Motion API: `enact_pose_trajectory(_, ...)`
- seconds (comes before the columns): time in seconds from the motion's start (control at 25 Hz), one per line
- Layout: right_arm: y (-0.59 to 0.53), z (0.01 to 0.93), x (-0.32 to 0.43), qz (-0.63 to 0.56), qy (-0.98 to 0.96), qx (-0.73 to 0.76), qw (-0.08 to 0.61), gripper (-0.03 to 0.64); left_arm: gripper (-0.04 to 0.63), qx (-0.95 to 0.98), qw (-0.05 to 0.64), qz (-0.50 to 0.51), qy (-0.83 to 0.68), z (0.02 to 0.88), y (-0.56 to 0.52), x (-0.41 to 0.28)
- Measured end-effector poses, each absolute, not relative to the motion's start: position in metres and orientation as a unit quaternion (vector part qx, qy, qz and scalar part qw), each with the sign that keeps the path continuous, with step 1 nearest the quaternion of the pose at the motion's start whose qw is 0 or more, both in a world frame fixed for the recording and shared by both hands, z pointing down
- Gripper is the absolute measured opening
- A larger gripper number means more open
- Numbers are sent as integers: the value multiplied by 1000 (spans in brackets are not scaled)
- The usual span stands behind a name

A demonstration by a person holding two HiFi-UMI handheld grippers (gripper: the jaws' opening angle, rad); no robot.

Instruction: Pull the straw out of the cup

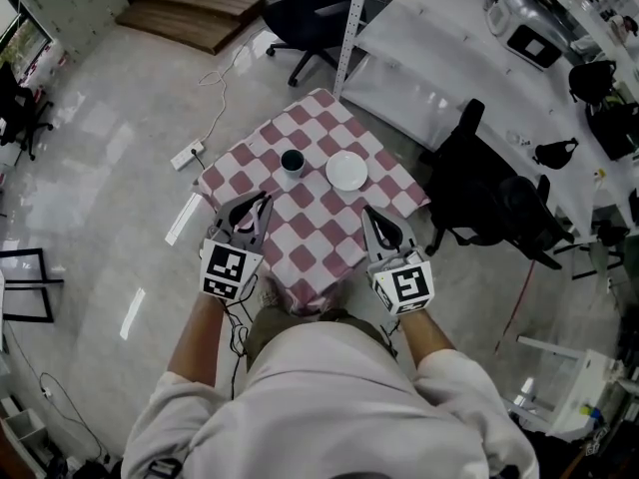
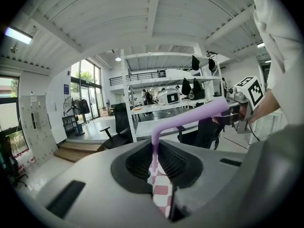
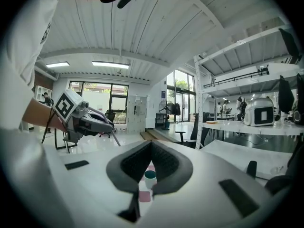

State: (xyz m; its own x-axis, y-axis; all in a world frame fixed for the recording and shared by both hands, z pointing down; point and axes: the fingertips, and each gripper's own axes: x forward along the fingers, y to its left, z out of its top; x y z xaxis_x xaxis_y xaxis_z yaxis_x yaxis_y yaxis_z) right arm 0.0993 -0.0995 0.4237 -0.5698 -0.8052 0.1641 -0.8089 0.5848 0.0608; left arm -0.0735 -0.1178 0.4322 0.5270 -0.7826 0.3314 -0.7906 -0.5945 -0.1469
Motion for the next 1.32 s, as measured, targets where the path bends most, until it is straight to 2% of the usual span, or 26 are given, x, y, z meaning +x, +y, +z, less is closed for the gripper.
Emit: enact_pose_trajectory(1.32,-99,424,89,5,-892,441,95,3,37,873,13,167,-459,410,-96,-83)
